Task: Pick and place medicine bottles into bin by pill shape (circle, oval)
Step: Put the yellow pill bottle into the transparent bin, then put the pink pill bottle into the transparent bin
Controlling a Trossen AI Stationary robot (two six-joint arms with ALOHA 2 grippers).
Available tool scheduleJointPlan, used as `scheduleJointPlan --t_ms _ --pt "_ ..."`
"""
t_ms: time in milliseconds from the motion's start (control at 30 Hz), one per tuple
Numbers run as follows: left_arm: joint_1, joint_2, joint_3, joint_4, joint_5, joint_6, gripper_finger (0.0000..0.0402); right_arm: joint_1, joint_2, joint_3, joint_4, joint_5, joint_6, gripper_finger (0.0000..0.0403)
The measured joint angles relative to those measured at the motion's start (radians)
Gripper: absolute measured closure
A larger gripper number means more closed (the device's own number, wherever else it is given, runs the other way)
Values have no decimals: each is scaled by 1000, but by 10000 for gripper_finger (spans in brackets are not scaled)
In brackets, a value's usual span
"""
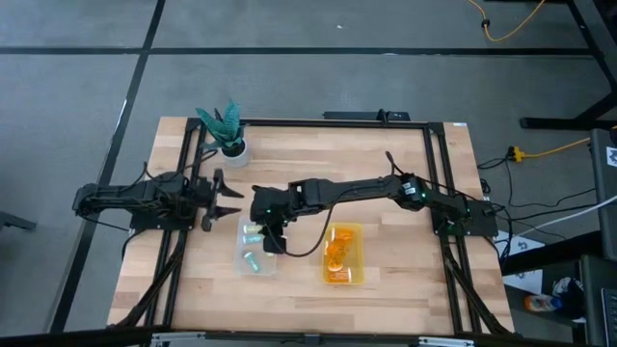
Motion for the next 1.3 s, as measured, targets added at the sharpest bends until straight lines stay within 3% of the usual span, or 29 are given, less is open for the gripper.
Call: scheduleJointPlan --t_ms 167,333,733,1133,1300 --pt "0 0 -8 61 65 -28 211 0 0 0 -3 0 -2 289" --pt "0 3 -62 178 -43 -51 211 -1 0 0 -3 0 -2 289" --pt "0 18 -61 169 -83 25 211 1 0 0 8 0 -2 288" --pt "0 18 -61 169 -90 27 211 -3 -9 2 -22 -1 27 219" --pt "0 18 -61 169 -90 27 211 -2 -68 10 -189 5 28 221"
